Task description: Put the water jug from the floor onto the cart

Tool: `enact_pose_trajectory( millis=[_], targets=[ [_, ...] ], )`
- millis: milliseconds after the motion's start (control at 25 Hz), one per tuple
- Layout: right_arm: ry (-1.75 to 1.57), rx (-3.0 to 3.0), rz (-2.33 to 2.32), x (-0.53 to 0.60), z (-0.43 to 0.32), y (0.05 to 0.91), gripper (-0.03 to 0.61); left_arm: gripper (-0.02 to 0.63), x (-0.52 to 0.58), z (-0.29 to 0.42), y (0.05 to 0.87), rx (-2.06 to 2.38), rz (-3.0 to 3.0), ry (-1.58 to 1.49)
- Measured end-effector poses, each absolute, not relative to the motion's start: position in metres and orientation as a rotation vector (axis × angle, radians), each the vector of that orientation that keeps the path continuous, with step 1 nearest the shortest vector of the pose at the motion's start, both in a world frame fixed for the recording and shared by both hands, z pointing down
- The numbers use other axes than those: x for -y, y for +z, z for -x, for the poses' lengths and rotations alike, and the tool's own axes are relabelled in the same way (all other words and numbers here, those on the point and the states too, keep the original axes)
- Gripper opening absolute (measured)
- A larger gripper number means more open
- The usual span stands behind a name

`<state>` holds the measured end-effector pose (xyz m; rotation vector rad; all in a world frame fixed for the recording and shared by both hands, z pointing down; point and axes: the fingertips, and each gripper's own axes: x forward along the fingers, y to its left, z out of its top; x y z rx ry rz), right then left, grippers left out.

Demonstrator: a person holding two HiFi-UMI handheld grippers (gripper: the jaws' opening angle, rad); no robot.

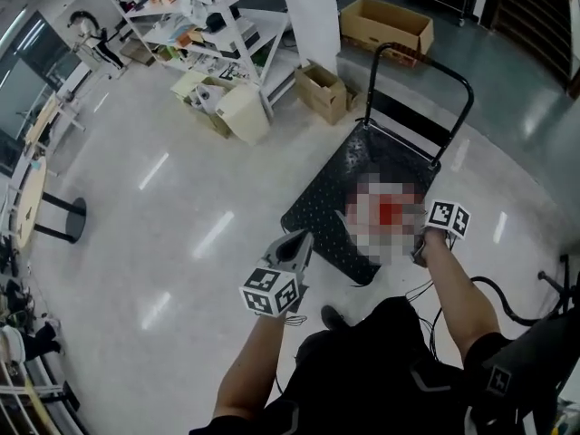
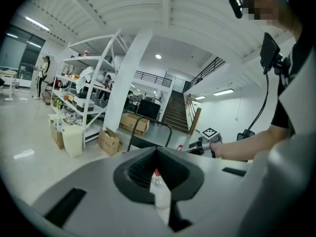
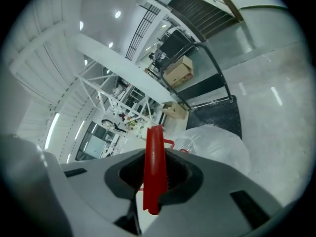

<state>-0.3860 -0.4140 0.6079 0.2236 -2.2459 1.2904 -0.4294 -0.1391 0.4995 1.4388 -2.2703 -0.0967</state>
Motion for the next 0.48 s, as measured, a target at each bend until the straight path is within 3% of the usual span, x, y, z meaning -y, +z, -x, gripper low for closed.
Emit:
enact_pose_trajectory(
  millis=[480],
  targets=[
    [1.159, 2.117, 0.093, 0.303, 0.511, 0.663, 0.058, -0.008, 0.088, 0.456, 0.530, 2.317, -1.185, -0.171]
  ],
)
